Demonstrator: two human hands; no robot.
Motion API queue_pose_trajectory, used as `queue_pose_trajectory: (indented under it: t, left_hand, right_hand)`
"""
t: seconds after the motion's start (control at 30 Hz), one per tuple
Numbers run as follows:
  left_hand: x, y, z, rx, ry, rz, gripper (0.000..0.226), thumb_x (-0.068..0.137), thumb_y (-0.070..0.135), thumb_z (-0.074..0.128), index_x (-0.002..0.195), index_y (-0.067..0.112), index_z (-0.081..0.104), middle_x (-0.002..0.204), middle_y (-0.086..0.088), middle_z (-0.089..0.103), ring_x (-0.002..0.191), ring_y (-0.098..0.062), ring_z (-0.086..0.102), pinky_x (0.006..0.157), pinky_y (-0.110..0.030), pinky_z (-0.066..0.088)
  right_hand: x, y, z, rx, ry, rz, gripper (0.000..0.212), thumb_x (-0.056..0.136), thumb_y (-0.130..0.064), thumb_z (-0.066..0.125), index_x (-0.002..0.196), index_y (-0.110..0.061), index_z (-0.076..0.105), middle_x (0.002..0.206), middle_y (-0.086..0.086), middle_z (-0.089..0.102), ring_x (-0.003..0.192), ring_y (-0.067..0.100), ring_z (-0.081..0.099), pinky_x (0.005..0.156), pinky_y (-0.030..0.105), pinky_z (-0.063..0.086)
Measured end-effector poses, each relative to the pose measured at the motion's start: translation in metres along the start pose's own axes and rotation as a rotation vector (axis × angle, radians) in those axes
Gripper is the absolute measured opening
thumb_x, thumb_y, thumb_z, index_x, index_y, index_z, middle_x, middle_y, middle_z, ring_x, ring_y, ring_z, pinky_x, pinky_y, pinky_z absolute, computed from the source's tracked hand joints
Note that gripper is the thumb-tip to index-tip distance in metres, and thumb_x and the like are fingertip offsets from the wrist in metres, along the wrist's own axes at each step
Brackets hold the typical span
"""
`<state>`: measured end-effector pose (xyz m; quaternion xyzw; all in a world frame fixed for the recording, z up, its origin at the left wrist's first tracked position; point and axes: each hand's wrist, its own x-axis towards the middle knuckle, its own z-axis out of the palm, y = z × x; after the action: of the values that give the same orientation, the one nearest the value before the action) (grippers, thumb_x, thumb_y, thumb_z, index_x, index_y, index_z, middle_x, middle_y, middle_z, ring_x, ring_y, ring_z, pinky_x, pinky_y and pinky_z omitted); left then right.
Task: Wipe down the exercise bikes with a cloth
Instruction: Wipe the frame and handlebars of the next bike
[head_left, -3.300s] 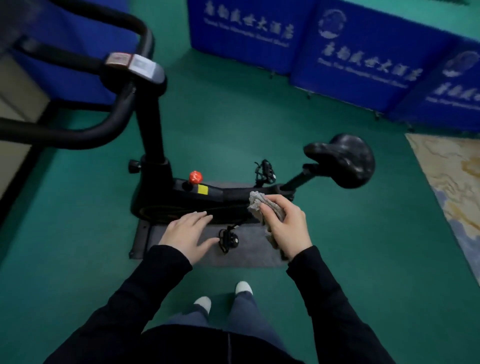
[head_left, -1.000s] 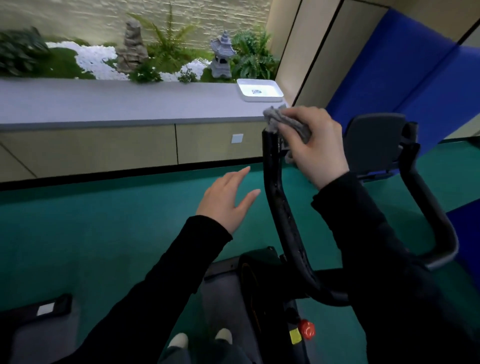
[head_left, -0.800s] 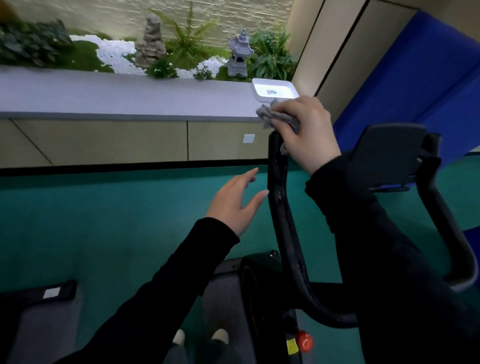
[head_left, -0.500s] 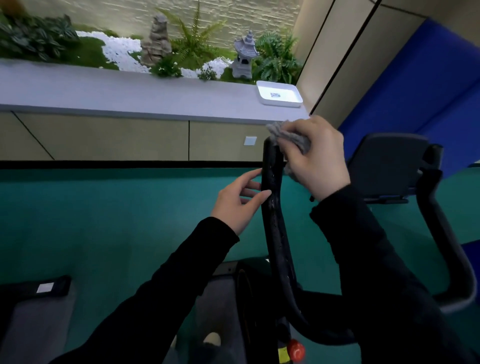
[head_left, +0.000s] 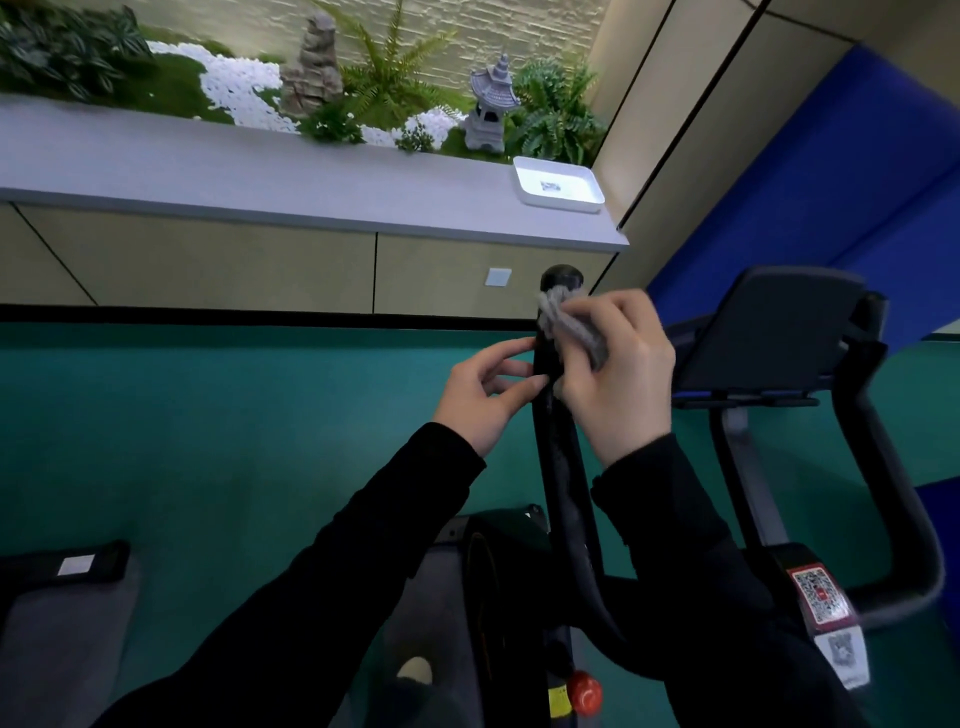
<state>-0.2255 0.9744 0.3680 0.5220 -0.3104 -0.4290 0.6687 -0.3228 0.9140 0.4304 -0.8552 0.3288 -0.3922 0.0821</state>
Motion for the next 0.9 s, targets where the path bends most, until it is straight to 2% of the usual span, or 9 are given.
queue_pose_trajectory:
  t: [0.1, 0.2, 0.33, 0.4, 0.47, 0.57, 0.7, 0.8, 0.9]
  left_hand:
    - [0.001, -0.001, 0.000, -0.041, -0.012, -0.010, 0.037, 0.084, -0.004, 0.062, 0.109, 0.022, 0.058, 0.081, 0.000, 0.061, 0.060, 0.004, 0.059, 0.062, -0.011, 0.047]
    - [0.003, -0.003, -0.002, -0.045, -0.013, -0.014, 0.036, 0.083, -0.002, 0.064, 0.101, 0.028, 0.059, 0.083, 0.000, 0.061, 0.060, 0.004, 0.059, 0.064, -0.012, 0.047]
    - [0.004, -0.004, -0.004, -0.019, -0.022, -0.002, 0.037, 0.082, 0.001, 0.067, 0.095, 0.034, 0.061, 0.077, 0.008, 0.061, 0.059, 0.004, 0.057, 0.063, -0.012, 0.047]
    - [0.004, -0.003, -0.005, -0.024, -0.032, -0.001, 0.035, 0.082, 0.001, 0.067, 0.097, 0.032, 0.062, 0.074, 0.012, 0.062, 0.059, 0.004, 0.057, 0.062, -0.011, 0.046]
    - [0.004, -0.002, -0.006, -0.026, -0.043, -0.007, 0.033, 0.083, 0.002, 0.066, 0.101, 0.030, 0.061, 0.076, 0.011, 0.062, 0.060, 0.003, 0.058, 0.063, -0.011, 0.045]
    - [0.003, -0.001, -0.006, -0.019, -0.051, -0.016, 0.032, 0.083, 0.003, 0.066, 0.105, 0.026, 0.061, 0.072, 0.015, 0.064, 0.062, 0.003, 0.059, 0.063, -0.010, 0.046]
    - [0.003, 0.000, -0.006, -0.032, -0.049, -0.024, 0.032, 0.083, 0.001, 0.066, 0.107, 0.023, 0.061, 0.077, 0.010, 0.063, 0.061, 0.003, 0.058, 0.062, -0.010, 0.045]
    - [0.004, 0.000, -0.006, -0.021, -0.051, -0.015, 0.035, 0.082, 0.000, 0.066, 0.101, 0.029, 0.060, 0.079, 0.007, 0.063, 0.061, 0.003, 0.057, 0.065, -0.013, 0.046]
    - [0.005, 0.001, -0.007, -0.021, -0.057, -0.010, 0.037, 0.081, -0.003, 0.066, 0.097, 0.030, 0.060, 0.077, 0.007, 0.062, 0.059, 0.004, 0.057, 0.065, -0.013, 0.047]
  right_hand:
    - [0.010, -0.002, 0.005, -0.013, 0.034, -0.010, 0.013, 0.081, 0.001, 0.061, 0.093, 0.000, 0.068, 0.089, 0.016, 0.054, 0.082, 0.031, 0.056, 0.070, 0.039, 0.048]
    - [-0.014, -0.001, 0.002, -0.022, -0.003, -0.003, 0.015, 0.080, 0.005, 0.062, 0.093, 0.001, 0.068, 0.089, 0.017, 0.054, 0.082, 0.031, 0.057, 0.072, 0.037, 0.048]
    - [-0.017, -0.006, -0.004, 0.012, 0.058, 0.117, 0.011, 0.082, 0.002, 0.065, 0.093, -0.001, 0.069, 0.091, 0.016, 0.058, 0.081, 0.025, 0.059, 0.073, 0.028, 0.047]
    - [0.003, -0.010, -0.006, 0.028, 0.169, 0.173, 0.013, 0.084, 0.000, 0.064, 0.096, -0.002, 0.069, 0.094, 0.015, 0.059, 0.081, 0.018, 0.057, 0.076, 0.017, 0.044]
    - [0.025, -0.011, -0.007, 0.023, 0.219, 0.227, 0.014, 0.087, -0.005, 0.062, 0.100, -0.003, 0.068, 0.098, 0.013, 0.059, 0.083, 0.011, 0.051, 0.075, 0.004, 0.035]
    - [0.049, -0.005, -0.003, -0.014, 0.117, 0.350, 0.016, 0.091, -0.013, 0.057, 0.104, -0.010, 0.066, 0.105, 0.013, 0.061, 0.087, 0.014, 0.052, 0.072, 0.012, 0.032]
    - [0.059, 0.001, 0.011, 0.031, -0.089, 0.457, 0.021, 0.095, -0.014, 0.047, 0.106, -0.010, 0.064, 0.101, 0.011, 0.065, 0.097, 0.028, 0.057, 0.079, 0.030, 0.041]
    - [0.050, 0.006, 0.016, 0.259, -0.150, 0.649, 0.025, 0.095, -0.014, 0.041, 0.104, -0.012, 0.064, 0.095, 0.007, 0.064, 0.095, 0.027, 0.058, 0.084, 0.034, 0.045]
    - [0.037, 0.004, 0.017, 0.446, -0.124, 0.754, 0.033, 0.088, -0.021, 0.041, 0.110, -0.015, 0.065, 0.107, 0.008, 0.068, 0.106, 0.028, 0.061, 0.099, 0.046, 0.046]
